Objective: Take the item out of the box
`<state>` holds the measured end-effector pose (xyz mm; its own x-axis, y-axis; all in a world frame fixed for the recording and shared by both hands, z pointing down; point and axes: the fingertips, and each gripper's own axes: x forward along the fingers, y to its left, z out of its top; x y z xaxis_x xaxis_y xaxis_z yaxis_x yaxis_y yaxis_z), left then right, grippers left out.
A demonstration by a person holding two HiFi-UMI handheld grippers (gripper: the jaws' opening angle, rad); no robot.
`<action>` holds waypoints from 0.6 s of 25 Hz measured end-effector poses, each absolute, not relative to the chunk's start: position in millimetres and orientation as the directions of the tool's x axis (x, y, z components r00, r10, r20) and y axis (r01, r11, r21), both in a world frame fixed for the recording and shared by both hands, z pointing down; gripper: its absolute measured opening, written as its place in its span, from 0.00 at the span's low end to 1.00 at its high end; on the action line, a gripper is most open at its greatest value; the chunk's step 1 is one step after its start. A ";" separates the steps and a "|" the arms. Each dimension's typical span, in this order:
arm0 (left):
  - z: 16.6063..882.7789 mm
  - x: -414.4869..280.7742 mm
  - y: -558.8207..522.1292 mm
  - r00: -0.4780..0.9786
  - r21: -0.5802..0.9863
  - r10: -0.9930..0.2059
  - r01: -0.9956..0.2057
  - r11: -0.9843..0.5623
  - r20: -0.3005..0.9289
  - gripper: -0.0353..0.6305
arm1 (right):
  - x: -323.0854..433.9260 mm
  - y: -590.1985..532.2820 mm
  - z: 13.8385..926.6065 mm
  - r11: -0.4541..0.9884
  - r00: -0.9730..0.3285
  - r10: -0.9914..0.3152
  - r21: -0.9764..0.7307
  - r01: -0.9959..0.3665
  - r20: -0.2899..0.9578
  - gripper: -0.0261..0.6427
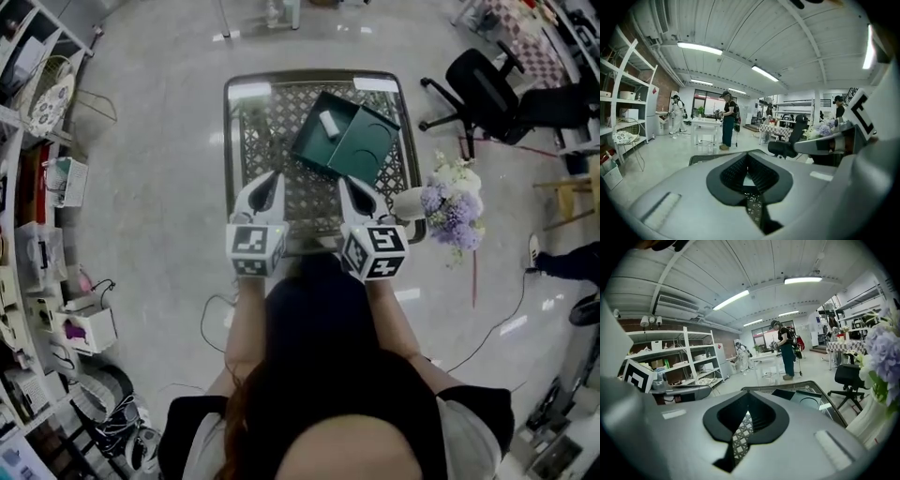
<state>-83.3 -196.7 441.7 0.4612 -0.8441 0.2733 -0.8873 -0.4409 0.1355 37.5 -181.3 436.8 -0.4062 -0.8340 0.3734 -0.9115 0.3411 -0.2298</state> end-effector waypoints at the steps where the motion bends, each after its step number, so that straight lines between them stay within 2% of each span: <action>1: 443.3 -82.9 -200.3 0.458 0.138 -0.844 -0.889 -0.437 0.278 0.06 | 38.8 -185.6 438.2 0.341 -0.407 -0.831 -0.231 -0.911 0.378 0.04; 15: 476.5 -81.6 -253.9 0.442 0.168 -0.832 -0.897 -0.409 0.336 0.06 | 44.8 -246.6 467.0 0.336 -0.413 -0.793 -0.245 -0.910 0.447 0.04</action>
<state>-81.6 -253.9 476.5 0.4419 -0.8318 0.3359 -0.8971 -0.4087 0.1680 44.8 -246.6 467.0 -0.4130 -0.7934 0.4471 -0.9097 0.3357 -0.2446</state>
